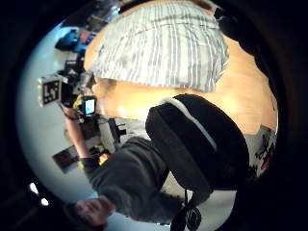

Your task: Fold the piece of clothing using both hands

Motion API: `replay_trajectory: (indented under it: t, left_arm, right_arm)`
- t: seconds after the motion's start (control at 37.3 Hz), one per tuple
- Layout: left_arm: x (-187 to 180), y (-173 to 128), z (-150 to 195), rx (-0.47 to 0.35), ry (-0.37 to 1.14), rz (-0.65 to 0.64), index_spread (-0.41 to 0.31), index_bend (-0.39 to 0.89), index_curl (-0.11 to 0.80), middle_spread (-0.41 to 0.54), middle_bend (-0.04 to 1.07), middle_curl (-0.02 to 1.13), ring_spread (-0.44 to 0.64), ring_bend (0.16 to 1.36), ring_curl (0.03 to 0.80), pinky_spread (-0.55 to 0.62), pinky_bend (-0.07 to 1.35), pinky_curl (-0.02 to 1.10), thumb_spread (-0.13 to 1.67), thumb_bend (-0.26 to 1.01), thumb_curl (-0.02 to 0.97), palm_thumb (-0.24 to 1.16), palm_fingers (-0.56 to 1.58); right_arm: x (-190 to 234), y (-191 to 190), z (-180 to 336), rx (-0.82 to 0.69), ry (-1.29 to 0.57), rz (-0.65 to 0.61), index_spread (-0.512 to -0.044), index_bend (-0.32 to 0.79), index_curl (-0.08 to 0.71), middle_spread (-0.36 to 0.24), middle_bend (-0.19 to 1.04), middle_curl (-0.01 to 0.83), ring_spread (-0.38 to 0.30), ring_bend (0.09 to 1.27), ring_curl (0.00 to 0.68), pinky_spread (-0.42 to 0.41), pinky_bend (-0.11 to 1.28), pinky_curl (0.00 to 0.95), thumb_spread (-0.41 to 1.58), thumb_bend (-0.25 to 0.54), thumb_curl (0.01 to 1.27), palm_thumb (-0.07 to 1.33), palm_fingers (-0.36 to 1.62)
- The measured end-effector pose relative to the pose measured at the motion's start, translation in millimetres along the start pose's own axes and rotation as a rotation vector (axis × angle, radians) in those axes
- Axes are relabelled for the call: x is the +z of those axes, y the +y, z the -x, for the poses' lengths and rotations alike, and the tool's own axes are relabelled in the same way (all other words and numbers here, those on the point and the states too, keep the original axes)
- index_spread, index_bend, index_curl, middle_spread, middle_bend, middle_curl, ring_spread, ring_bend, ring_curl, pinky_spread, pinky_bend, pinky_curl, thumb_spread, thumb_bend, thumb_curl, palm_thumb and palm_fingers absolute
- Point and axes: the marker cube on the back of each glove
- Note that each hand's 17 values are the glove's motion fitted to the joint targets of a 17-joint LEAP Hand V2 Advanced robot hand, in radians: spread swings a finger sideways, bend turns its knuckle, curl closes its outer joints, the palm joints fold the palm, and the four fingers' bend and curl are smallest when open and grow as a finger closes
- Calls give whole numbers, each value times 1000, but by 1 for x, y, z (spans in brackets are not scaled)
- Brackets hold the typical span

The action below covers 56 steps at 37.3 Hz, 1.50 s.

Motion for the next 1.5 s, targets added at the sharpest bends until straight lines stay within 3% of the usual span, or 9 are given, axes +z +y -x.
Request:
replay_trajectory:
  t: [0.27,0.54,0.64,0.7,0.8,1.02,1.21,1.34,1.5]
  left_arm:
    - [-37,-11,12,-40,-14,-48,-274,171,442,-312,384,516,-371,586,412,-461,576,385,1095,9,494,786,1245]
    - [-37,-10,16,-56,-14,-43,-279,167,458,-318,378,533,-374,581,424,-462,558,391,1115,-13,501,795,1243]
    - [-32,-6,15,-52,23,-21,-280,166,463,-319,376,538,-375,576,428,-459,550,392,1119,-14,502,796,1240]
    - [-29,-3,13,-37,56,-6,-280,165,465,-320,375,541,-375,575,429,-459,548,392,1125,-16,501,791,1241]
    - [-24,9,5,9,123,43,-281,163,469,-320,366,545,-374,572,431,-459,550,395,1121,-13,508,796,1236]
    - [-18,48,-4,158,272,211,-277,159,474,-315,364,557,-372,577,440,-448,518,391,935,-9,596,884,1224]
    - [-44,68,3,221,318,280,-277,157,478,-314,365,565,-372,576,445,-447,509,393,848,-17,641,896,1225]
    - [-86,60,25,187,342,260,-277,157,480,-313,363,570,-372,576,447,-447,502,393,806,-18,666,900,1223]
    - [-120,18,58,82,323,183,-277,158,481,-314,363,576,-372,577,450,-446,497,394,769,-20,690,896,1227]
  right_arm:
    - [52,-30,36,-116,38,50,-311,77,182,-36,181,398,-39,524,372,74,533,367,1203,-22,195,332,526]
    - [121,-77,49,-66,118,-16,-239,164,216,-31,179,383,-51,527,366,65,514,354,1153,90,300,640,583]
    - [124,-86,44,-36,63,-102,-242,176,241,-68,207,397,-92,537,364,33,478,339,1123,136,353,773,737]
    - [125,-93,37,-23,38,-137,-250,156,239,-101,232,408,-132,555,365,-37,514,341,1032,174,400,892,939]
    - [125,-99,24,-19,7,-145,-257,195,279,-133,261,432,-171,533,377,-145,508,347,871,171,460,969,1145]
    - [92,-48,28,-96,32,-6,-256,183,348,-166,304,474,-213,577,430,-246,503,385,661,147,545,1043,1245]
    - [25,-12,25,-108,121,-12,-259,168,378,-177,300,488,-220,590,446,-278,513,396,566,116,599,1073,1235]
    - [-44,-14,17,-59,144,-84,-259,165,394,-184,293,492,-222,590,451,-287,520,401,528,91,630,1086,1231]
    - [-101,-47,9,29,146,-131,-260,161,409,-187,285,496,-221,586,455,-297,526,403,493,60,662,1097,1229]
